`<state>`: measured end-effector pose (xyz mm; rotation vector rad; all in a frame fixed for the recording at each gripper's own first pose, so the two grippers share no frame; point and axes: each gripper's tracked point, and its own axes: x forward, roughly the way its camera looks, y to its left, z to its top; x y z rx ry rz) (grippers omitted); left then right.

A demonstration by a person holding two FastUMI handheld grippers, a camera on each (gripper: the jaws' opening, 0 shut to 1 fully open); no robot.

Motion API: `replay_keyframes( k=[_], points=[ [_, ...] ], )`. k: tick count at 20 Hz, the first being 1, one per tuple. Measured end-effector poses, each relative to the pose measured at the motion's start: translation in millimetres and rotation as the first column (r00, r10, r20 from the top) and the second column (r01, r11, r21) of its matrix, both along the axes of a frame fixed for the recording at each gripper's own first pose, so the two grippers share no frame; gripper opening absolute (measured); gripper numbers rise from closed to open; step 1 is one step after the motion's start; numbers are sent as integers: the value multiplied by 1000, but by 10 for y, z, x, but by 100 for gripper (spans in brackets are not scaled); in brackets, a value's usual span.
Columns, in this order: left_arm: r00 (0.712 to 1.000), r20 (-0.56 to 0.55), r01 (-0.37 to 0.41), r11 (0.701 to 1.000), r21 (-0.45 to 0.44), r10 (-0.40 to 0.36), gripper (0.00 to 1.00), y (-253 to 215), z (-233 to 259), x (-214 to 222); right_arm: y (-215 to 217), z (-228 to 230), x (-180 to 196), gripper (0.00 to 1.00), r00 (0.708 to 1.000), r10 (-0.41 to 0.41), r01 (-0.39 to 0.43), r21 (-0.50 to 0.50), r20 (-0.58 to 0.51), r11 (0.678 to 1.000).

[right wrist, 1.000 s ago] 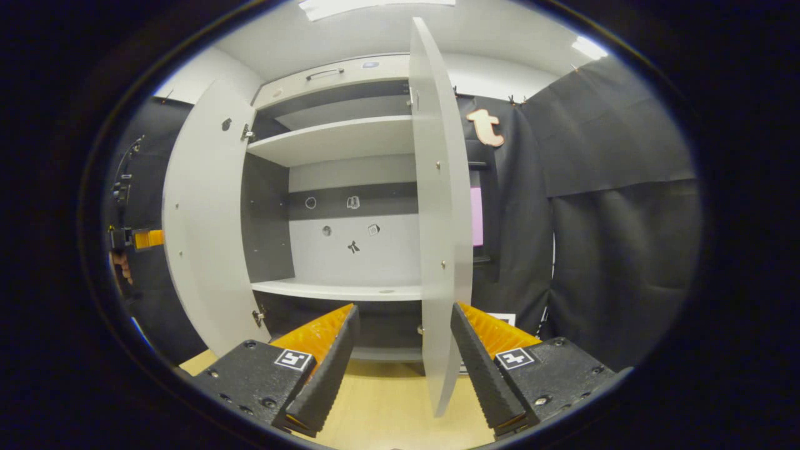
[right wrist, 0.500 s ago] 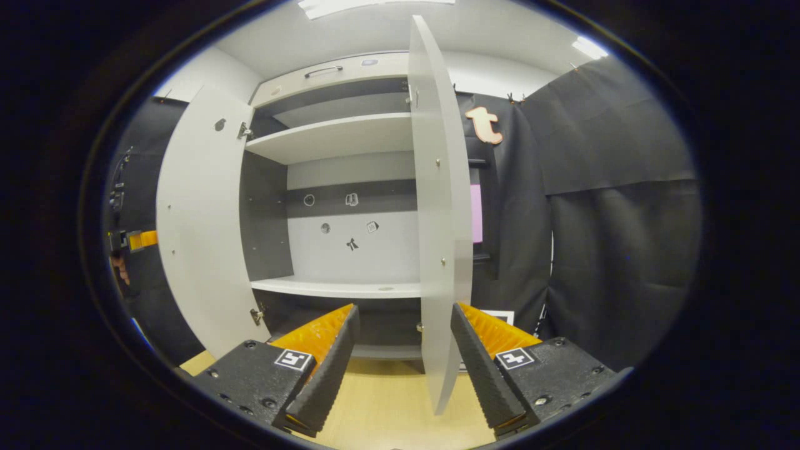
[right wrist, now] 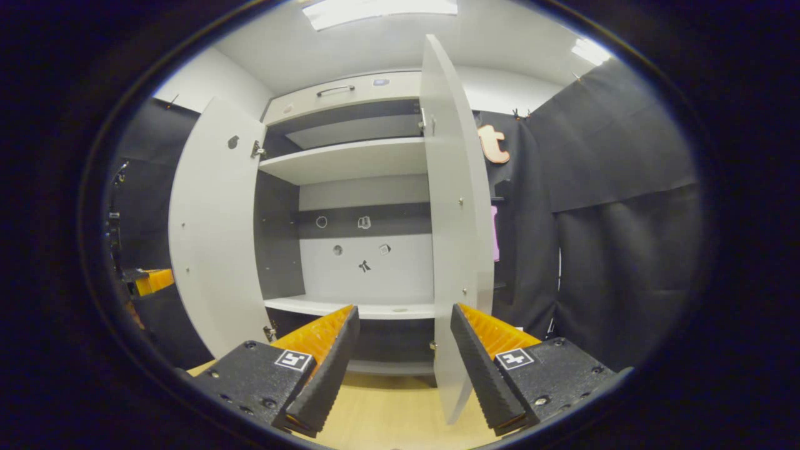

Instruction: Open the right door of the double-door shoe cabinet with the right hand, and open the left door with the left hand.

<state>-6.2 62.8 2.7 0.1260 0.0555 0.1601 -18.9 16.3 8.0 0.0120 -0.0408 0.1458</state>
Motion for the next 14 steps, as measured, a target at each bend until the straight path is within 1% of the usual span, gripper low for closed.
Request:
replay_keyframes(
  k=[2, 3, 4, 5, 7, 8, 9, 10, 12, 13, 14],
  points=[
    [997, 7, 74, 997, -31, -74, 0, -271, -84, 62, 109, -46, -16, 92, 999, 26, -26, -16, -24, 1000],
    [994, 11, 107, 994, -38, -107, 0, -375, -118, 86, 123, -62, -40, 89, 999, 29, -30, -33, -29, 999],
    [993, 16, 114, 993, -28, -114, 4, -402, -102, 109, 132, -71, -64, 92, 999, 26, -28, -49, -28, 998],
    [993, 21, 117, 993, -9, -117, 16, -427, -92, 127, 128, -65, -81, 92, 999, 22, -24, -65, -24, 998],
    [992, 33, 119, 993, 23, -120, 50, -476, -60, 136, 130, -63, -105, 92, 1000, 18, -19, -90, -17, 996],
    [991, 42, 123, 992, 25, -124, 70, -514, -39, 130, 127, -65, -115, 92, 1000, 14, -15, -97, -14, 995],
    [990, 54, 130, 991, 23, -131, 81, -555, -14, 126, 134, -57, -121, 92, 1000, 15, -16, -100, -11, 995],
    [989, 66, 130, 991, 24, -131, 87, -568, 14, 121, 136, -46, -120, 89, 1000, 14, -14, -97, -8, 995],
    [988, 80, 132, 991, 19, -133, 100, -585, 33, 116, 118, -38, -125, 88, 1000, 5, -5, -86, -1, 996],
    [988, 79, 129, 991, 15, -130, 97, -584, 16, 100, 104, -28, -128, 92, 1000, 0, 1, -80, 2, 997],
    [987, 81, 135, 991, 13, -136, 97, -602, 9, 90, 97, -31, -137, 88, 1000, -3, 3, -74, 2, 997]
  ],
)
